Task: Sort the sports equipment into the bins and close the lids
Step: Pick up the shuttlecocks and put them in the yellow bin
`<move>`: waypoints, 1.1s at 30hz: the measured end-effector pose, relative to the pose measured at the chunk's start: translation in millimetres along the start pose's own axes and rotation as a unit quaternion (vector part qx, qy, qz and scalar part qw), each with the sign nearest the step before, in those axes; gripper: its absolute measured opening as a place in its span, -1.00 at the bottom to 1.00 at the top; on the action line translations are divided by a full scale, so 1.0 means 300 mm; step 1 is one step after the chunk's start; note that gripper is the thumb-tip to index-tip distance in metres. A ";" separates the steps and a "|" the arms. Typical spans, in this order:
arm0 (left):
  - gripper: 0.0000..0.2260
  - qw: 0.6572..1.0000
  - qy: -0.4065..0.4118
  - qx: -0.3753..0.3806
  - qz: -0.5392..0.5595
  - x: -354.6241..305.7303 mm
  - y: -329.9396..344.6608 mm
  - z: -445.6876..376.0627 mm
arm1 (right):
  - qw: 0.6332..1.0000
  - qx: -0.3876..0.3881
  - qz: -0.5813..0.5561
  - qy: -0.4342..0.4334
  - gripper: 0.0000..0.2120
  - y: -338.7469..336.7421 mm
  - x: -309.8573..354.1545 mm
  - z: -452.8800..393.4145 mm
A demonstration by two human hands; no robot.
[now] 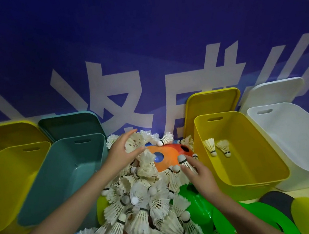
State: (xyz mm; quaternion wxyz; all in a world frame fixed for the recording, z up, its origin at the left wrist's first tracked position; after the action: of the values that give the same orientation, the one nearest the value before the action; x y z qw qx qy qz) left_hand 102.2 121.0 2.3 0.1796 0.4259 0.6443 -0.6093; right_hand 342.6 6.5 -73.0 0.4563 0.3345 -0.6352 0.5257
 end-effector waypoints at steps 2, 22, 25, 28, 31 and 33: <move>-0.48 0.999 0.003 -0.025 0.024 -0.076 0.015 -0.001 | 0.999 -0.003 -0.028 -0.017 -0.65 -0.035 0.028 -0.019; -0.53 0.988 -0.024 0.131 0.072 -0.504 0.740 -0.102 | 0.988 -0.135 0.050 0.047 -0.61 -0.775 -0.217 -0.071; -0.51 0.985 -0.031 0.168 0.006 -0.511 0.872 -0.127 | 0.991 -0.110 0.053 0.061 -0.59 -0.798 -0.266 -0.062; -0.50 0.972 -0.079 0.217 -0.046 -0.475 0.996 -0.167 | 0.991 -0.074 0.095 0.060 -0.56 -0.792 -0.305 -0.060; -0.47 0.953 -0.143 0.260 -0.064 -0.413 1.098 -0.199 | 0.987 -0.047 0.146 0.057 -0.52 -0.790 -0.315 -0.075; -0.47 0.943 -0.162 0.275 -0.092 -0.378 1.146 -0.208 | 0.983 -0.020 0.178 0.049 -0.51 -0.786 -0.316 -0.088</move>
State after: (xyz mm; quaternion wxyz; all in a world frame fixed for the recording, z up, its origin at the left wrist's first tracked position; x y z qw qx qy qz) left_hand 449.0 106.0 -118.1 0.1002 0.2933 0.4499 -0.8376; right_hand 596.1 -25.8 -74.9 0.3924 0.1808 -0.6719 0.6015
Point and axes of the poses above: each hand's wrist, its own z-axis away from the middle knuckle, its own y-axis out of the palm, x = y × z, the point moved 4 cm from there along -z, towards the middle knuckle, and after that the axes turned 1 degree about -z, right-handed, at the moved point
